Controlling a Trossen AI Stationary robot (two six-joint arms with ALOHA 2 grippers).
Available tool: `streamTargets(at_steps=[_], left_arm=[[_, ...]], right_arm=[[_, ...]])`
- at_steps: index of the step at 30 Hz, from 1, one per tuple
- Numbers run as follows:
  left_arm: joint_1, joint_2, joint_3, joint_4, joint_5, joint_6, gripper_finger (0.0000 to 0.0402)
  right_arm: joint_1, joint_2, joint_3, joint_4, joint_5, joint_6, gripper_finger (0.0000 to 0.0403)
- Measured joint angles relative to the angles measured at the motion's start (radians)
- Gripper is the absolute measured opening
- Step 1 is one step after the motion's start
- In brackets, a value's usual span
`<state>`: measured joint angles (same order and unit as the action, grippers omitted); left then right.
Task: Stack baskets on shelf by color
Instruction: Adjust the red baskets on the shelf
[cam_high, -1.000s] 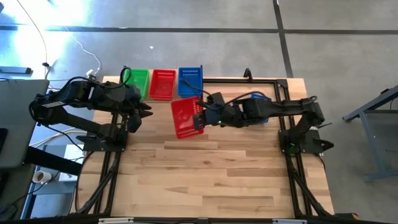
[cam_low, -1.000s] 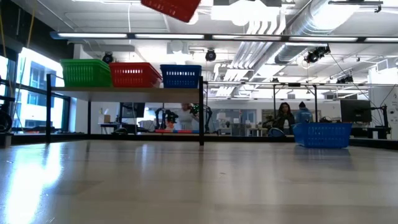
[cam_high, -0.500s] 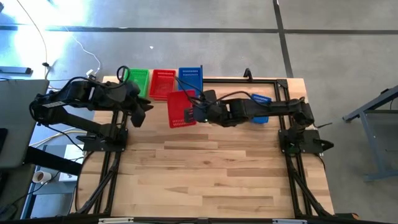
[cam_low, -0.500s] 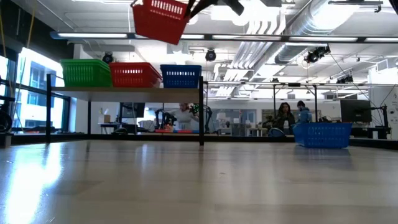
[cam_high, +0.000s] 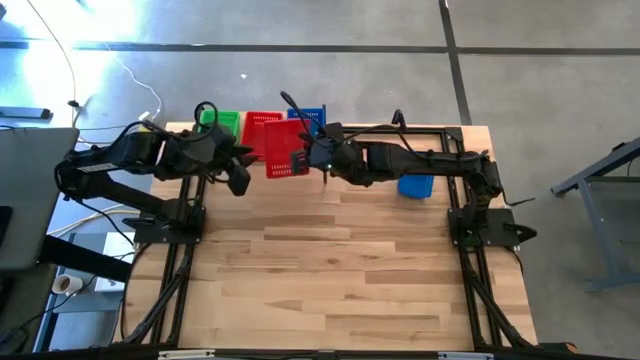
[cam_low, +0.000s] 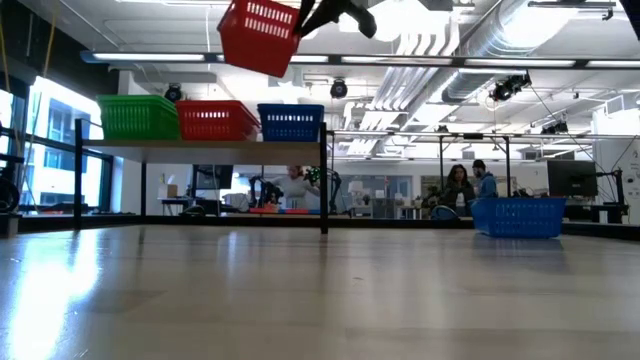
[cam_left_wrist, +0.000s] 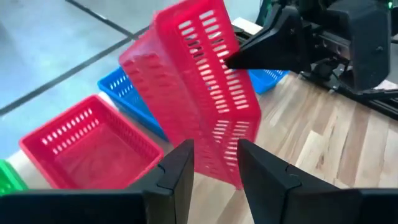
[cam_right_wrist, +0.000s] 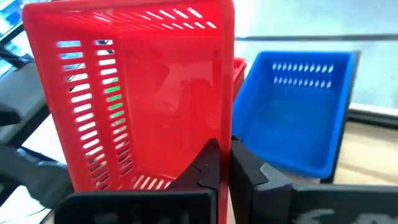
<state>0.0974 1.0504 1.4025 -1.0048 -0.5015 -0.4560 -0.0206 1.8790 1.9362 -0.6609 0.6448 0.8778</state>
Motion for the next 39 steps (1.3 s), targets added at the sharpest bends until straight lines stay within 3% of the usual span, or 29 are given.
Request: streamTargets(at_steps=[13,26,39], left_arm=[[0.000,0.017,0.000,0.075,-0.077,0.096,0.0113],[0.000,0.040,0.000,0.198,-0.196,0.077,0.0113],[0.010,0.064,0.000,0.225,-0.370,0.066,0.0113]], right_arm=[[0.016,0.000,0.000,0.109,0.222,-0.268,0.0000],[0.016,0.000,-0.001,0.324,0.246,-0.544,0.0000],[0.017,0.000,-0.001,0.381,0.167,-0.573,0.0000]])
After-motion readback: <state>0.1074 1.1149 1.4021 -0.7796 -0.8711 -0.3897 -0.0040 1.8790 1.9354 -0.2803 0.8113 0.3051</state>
